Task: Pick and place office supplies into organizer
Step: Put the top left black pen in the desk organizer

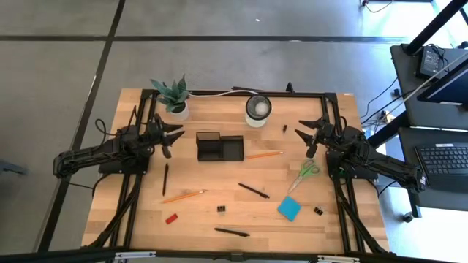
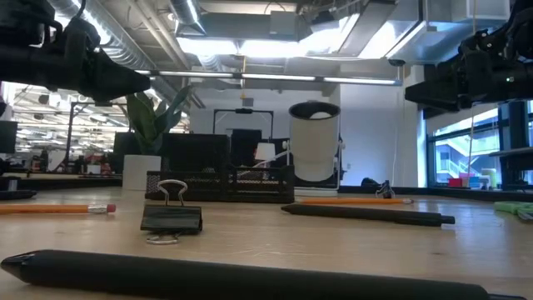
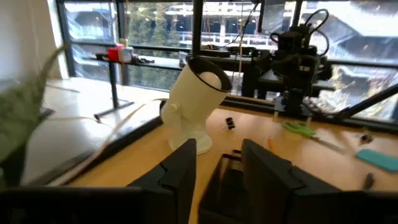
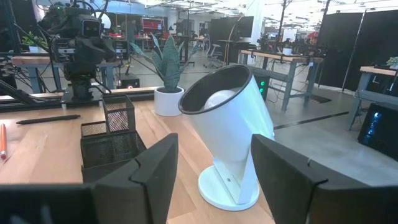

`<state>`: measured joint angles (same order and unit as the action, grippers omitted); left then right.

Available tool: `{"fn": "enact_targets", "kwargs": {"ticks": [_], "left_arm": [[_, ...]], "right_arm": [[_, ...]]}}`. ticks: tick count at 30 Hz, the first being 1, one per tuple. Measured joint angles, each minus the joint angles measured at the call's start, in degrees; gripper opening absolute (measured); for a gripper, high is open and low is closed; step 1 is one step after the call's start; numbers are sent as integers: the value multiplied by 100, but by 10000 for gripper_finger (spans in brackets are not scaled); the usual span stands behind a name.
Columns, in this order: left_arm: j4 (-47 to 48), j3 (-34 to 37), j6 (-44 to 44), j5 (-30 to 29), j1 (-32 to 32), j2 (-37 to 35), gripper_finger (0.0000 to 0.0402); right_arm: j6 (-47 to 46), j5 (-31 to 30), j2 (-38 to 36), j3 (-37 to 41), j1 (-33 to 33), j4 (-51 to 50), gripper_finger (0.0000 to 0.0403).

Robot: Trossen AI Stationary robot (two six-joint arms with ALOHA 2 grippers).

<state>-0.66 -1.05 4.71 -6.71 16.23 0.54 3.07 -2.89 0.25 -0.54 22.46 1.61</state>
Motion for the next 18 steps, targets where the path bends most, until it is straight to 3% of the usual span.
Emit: {"fn": "enact_targets", "kwargs": {"ticks": [5, 11, 14, 18], "left_arm": [[-70, 3, 635, 709, 0, 0, 142], [-1178, 3, 838, 1618, -181, 5, 141], [-1410, -40, 466, 1510, -453, 123, 140], [-1177, -346, 115, 833, -815, 599, 142]], "right_arm": [[0, 0, -1, 0, 0, 0, 207], [0, 0, 0, 0, 1, 0, 207], [7, 0, 0, 0, 0, 0, 207], [9, 0, 1, 0, 0, 9, 207]]}}
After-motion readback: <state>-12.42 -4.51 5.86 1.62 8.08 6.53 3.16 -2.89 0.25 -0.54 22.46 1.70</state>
